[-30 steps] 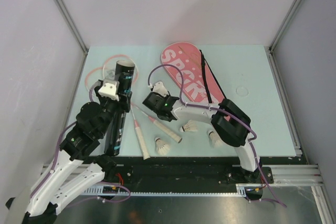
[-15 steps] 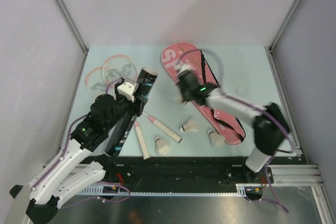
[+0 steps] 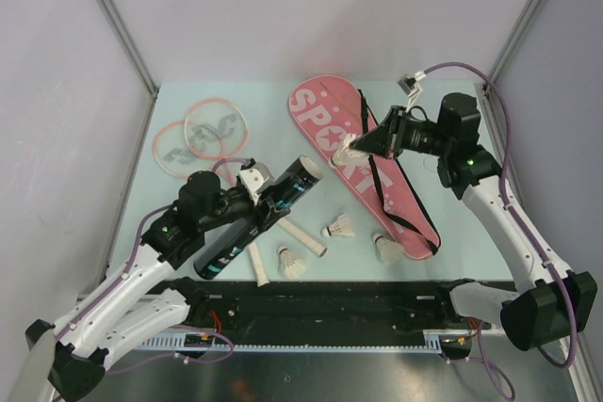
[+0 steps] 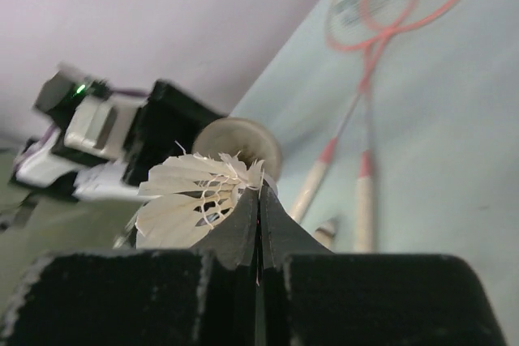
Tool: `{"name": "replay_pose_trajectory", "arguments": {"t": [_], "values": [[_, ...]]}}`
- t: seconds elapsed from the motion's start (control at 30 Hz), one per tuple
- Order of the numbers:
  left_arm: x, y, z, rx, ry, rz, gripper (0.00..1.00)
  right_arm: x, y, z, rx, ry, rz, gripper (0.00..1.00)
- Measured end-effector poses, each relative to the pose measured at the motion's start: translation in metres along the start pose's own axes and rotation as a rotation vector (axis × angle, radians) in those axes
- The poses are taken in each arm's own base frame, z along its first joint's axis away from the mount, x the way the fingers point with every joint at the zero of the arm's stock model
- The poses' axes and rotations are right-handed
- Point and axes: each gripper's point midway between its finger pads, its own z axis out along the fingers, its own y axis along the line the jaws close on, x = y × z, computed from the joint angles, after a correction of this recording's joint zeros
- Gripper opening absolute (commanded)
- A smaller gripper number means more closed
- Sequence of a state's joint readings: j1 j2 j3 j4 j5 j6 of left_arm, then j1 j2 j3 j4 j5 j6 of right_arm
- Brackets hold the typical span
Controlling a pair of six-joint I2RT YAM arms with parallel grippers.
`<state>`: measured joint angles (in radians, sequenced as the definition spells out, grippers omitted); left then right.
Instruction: Pack up the badminton gear
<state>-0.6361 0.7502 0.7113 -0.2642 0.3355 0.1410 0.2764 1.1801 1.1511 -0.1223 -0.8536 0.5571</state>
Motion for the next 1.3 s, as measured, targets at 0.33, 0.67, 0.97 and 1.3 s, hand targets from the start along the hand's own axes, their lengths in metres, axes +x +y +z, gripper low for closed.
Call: {"name": "replay_pose_trajectory", "arguments": {"t": [0.33,0.67,0.97,1.3], "values": [[0.000,-0.022,0.001,0.134,-0.021,0.036,0.04,0.041,0.042,0.008,-0.199,0.179,0.061,0.00],[-0.012,-0.030,-0.004,0.173,-0.079,0.062,0.03,0.071,0.039,0.047,-0.179,0.245,0.111,0.06],[-0.008,-0.022,-0.008,0.116,-0.084,0.063,0.03,0.082,0.051,0.068,-0.154,0.215,0.034,0.57],[-0.017,-0.013,-0.013,0.054,-0.131,0.092,0.02,0.056,0.009,0.050,0.018,0.121,-0.054,0.77]]}}
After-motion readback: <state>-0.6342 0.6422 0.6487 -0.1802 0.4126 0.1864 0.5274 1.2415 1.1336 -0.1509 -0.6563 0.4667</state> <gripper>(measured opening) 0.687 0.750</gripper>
